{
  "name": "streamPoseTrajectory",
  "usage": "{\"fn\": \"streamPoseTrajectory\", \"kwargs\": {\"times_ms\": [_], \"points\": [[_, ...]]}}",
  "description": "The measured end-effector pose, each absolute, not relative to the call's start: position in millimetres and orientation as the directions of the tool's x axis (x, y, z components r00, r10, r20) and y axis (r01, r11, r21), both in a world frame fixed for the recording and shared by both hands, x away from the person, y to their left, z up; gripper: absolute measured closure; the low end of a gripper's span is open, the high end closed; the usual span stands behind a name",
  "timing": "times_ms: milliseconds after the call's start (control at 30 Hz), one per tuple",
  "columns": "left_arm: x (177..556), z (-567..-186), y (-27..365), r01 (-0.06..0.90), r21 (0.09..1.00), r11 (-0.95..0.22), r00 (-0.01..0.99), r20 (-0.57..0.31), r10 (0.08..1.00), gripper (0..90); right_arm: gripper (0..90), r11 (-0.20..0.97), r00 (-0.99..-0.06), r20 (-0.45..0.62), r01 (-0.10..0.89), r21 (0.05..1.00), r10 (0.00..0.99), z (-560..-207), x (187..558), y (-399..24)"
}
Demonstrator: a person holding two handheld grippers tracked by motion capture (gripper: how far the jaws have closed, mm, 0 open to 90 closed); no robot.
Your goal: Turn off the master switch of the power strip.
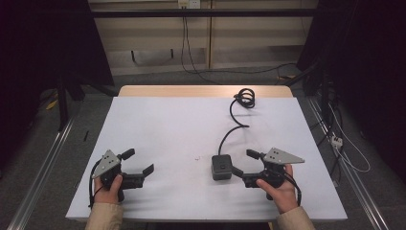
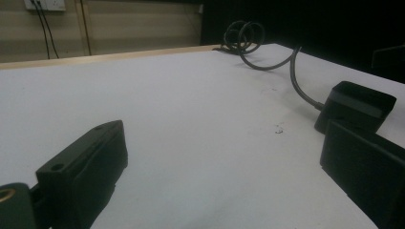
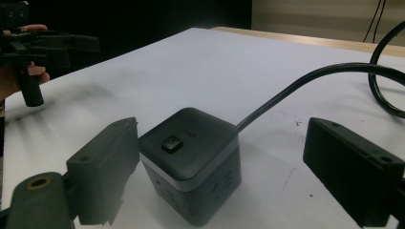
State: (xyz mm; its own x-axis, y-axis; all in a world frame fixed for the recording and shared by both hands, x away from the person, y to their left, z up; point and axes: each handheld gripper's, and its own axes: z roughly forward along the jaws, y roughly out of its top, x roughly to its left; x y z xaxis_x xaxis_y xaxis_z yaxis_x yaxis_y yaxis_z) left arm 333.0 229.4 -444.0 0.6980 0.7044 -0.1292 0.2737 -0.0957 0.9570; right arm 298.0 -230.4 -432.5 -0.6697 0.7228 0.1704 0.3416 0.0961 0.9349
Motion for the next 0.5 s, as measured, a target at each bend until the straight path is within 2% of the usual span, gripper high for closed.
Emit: {"fn": "streamPoseTrajectory", "kwargs": {"times_ms": [500], "points": [[333.4, -443.9, 229.8, 0.273, 0.957, -0.097, 0.698, -0.128, 0.705, 1.9, 11.4, 0.107, -0.668, 0.16, 0.34, 0.934, 0.726, -435.2, 294.6, -240.8]]}}
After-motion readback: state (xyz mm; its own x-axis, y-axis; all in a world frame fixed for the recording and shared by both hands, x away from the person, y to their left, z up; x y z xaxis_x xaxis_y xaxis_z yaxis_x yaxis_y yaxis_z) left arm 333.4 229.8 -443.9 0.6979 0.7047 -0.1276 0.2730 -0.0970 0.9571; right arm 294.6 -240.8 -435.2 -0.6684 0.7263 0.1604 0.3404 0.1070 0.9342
